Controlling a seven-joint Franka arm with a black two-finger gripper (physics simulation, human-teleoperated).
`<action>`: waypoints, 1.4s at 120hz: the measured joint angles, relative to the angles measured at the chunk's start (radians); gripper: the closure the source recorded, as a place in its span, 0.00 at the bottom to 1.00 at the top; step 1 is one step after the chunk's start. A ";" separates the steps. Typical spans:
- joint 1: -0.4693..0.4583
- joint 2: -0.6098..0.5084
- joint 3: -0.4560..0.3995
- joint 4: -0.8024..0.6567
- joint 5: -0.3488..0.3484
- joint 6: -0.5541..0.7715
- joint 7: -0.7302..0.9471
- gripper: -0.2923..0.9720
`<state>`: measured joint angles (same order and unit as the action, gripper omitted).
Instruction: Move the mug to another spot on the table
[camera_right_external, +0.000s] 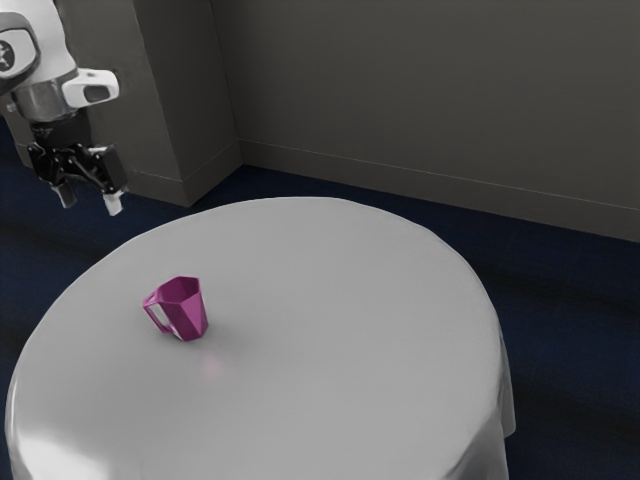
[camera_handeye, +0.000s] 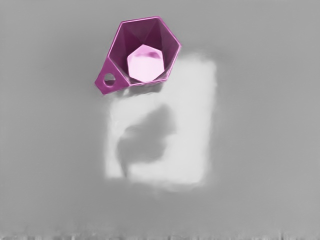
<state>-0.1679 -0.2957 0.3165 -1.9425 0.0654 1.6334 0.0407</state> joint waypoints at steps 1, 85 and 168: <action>0.005 -0.012 0.001 -0.016 0.002 0.005 0.000 0.24; 0.190 0.045 0.094 -0.486 0.058 0.684 0.557 0.24; 0.077 0.280 0.136 -0.477 -0.164 0.916 1.110 0.24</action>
<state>-0.0905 -0.0162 0.4527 -2.4198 -0.0990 2.5494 1.1504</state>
